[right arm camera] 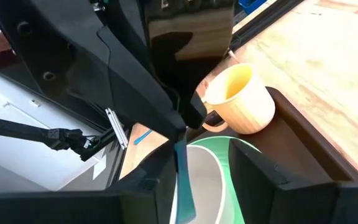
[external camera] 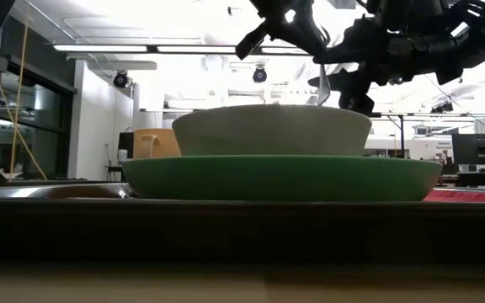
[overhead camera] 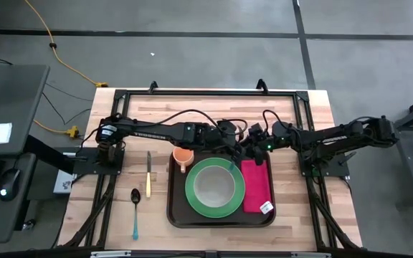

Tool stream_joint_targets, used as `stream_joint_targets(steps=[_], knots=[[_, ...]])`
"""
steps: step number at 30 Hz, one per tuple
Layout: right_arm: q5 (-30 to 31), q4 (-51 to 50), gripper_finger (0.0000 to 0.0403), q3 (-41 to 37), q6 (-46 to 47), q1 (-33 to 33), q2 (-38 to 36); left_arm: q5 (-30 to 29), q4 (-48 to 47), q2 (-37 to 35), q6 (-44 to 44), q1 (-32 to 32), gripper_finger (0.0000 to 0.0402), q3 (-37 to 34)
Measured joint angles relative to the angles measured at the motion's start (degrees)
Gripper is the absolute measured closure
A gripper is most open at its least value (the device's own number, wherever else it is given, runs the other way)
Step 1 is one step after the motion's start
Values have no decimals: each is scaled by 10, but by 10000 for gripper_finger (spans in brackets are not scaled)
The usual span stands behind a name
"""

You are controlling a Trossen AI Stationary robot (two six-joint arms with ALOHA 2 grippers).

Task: Set up tray
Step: Put the blue fork on top of the red napkin

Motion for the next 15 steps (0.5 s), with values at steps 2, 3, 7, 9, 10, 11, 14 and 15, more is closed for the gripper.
stream_joint_targets(steps=[2, 3, 7, 9, 10, 11, 14, 15], knots=[[0, -2, 288, 0, 0, 0, 0, 0, 0, 0, 0, 0, 365, 0], [0, -3, 293, 0, -1, 0, 0, 0, 0, 0, 0, 0, 365, 0], [0, -3, 314, 0, -2, 0, 0, 0, 1, 0, 0, 0, 365, 0], [-1, -3, 325, 0, -2, 0, 0, 0, 1, 0, 0, 0, 365, 0], [-3, -3, 331, 0, -2, 0, 0, 0, 1, 0, 0, 0, 365, 0], [-4, -3, 337, 0, -3, 0, 0, 0, 1, 0, 0, 0, 365, 0], [-9, -4, 358, 0, -3, 0, 0, 0, 1, 0, 0, 0, 365, 0], [-11, -4, 365, 0, -3, 0, 0, 0, 1, 0, 0, 0, 365, 0]])
